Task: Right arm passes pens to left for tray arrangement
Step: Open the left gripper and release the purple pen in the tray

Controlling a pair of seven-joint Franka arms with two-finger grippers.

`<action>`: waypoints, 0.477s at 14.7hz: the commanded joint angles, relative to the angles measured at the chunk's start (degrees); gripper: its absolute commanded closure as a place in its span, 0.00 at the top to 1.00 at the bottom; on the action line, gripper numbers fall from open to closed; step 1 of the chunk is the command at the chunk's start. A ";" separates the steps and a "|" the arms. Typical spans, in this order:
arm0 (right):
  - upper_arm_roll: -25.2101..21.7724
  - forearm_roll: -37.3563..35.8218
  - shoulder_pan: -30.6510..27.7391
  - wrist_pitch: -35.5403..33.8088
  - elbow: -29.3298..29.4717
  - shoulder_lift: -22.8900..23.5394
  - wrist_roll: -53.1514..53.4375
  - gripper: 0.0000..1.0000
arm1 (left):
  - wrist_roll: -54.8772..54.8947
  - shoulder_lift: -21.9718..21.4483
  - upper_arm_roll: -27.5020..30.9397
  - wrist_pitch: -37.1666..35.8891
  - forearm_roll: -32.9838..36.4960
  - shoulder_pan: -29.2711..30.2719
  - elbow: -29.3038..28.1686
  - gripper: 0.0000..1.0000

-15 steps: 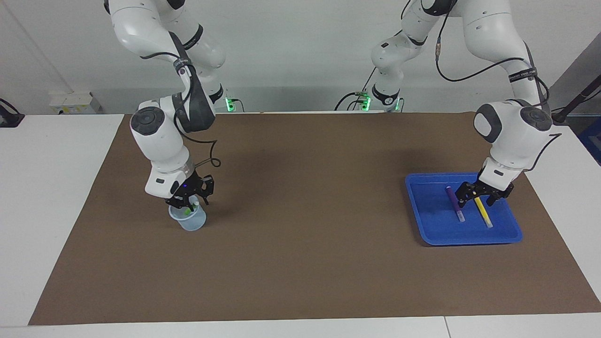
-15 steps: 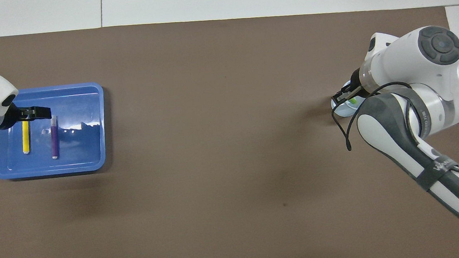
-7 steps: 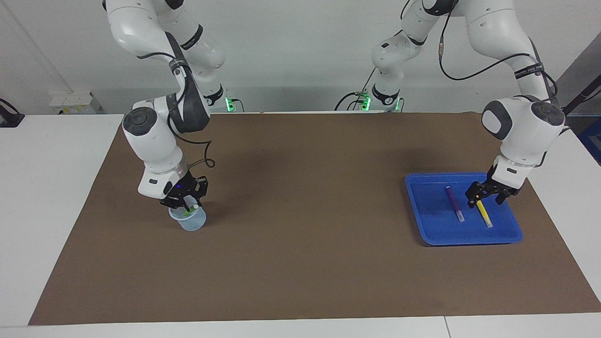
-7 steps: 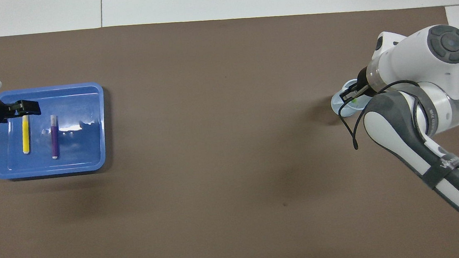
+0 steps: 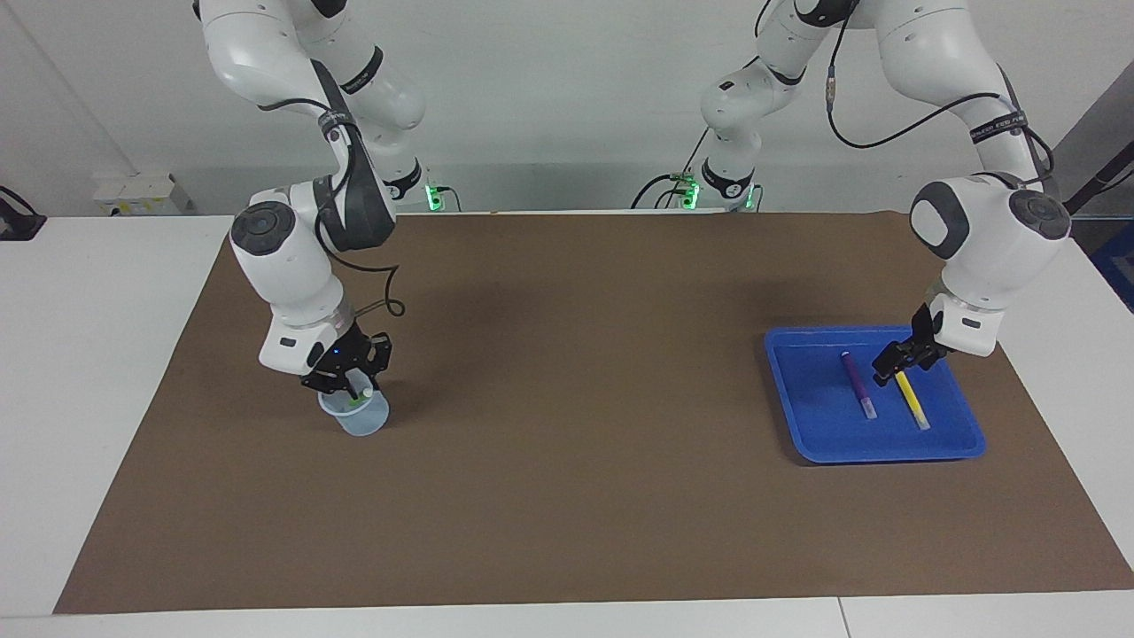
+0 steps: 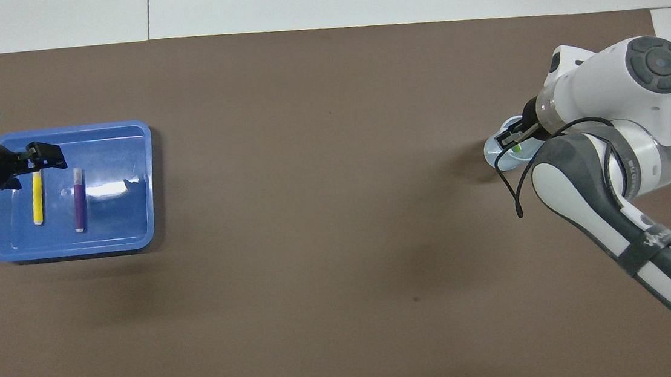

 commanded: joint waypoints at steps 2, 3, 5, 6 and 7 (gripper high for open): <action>0.44 1.32 -0.33 2.29 -1.00 -0.83 0.48 0.49 | -5.26 -2.16 0.03 -3.31 -2.88 -0.70 0.02 1.00; 0.44 1.32 -0.33 3.25 -1.43 -0.83 0.48 0.49 | -6.06 -2.34 0.03 -3.75 -2.88 -1.14 0.02 1.00; 0.44 1.32 -0.33 3.70 -1.61 -0.48 0.48 0.46 | -7.55 -2.69 -0.05 -4.55 -2.97 -1.32 -0.07 1.00; 0.44 1.32 -0.33 3.53 -1.44 -0.48 0.48 0.42 | -8.26 -2.69 -0.23 -4.90 -3.06 -1.32 -0.07 1.00; 0.44 1.32 -0.33 3.44 -1.44 -0.48 0.48 0.36 | -8.79 -2.78 -0.58 -5.16 -3.76 -1.32 -0.07 1.00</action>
